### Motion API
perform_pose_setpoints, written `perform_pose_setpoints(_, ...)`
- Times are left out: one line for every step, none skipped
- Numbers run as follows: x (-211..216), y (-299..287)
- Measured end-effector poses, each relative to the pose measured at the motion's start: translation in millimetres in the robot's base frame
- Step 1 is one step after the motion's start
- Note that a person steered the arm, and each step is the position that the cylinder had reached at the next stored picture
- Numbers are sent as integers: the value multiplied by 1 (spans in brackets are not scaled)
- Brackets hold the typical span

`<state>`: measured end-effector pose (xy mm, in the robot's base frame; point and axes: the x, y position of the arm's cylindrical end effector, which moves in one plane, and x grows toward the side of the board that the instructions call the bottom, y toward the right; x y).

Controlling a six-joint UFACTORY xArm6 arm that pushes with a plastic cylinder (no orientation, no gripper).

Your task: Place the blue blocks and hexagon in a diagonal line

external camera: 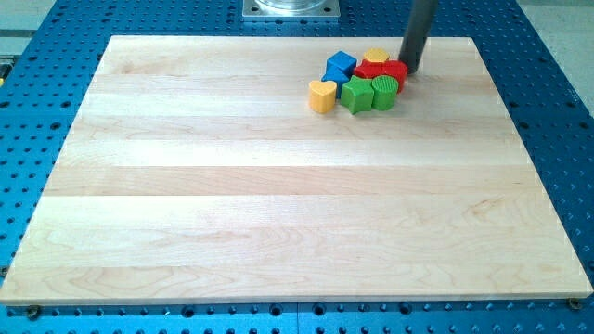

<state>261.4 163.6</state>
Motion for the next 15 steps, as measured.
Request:
perform_pose_setpoints(-6,-33)
perform_pose_setpoints(3,-82)
perform_pose_setpoints(3,-121)
perform_pose_setpoints(20,-130)
perform_pose_setpoints(37,-94)
perform_pose_setpoints(61,-94)
perform_pose_setpoints(67,-139)
perform_pose_setpoints(107,-135)
perform_pose_setpoints(102,-178)
perform_pose_setpoints(63,-210)
perform_pose_setpoints(64,-176)
perform_pose_setpoints(34,-161)
perform_pose_setpoints(13,-153)
perform_pose_setpoints(-25,-132)
perform_pose_setpoints(-41,-154)
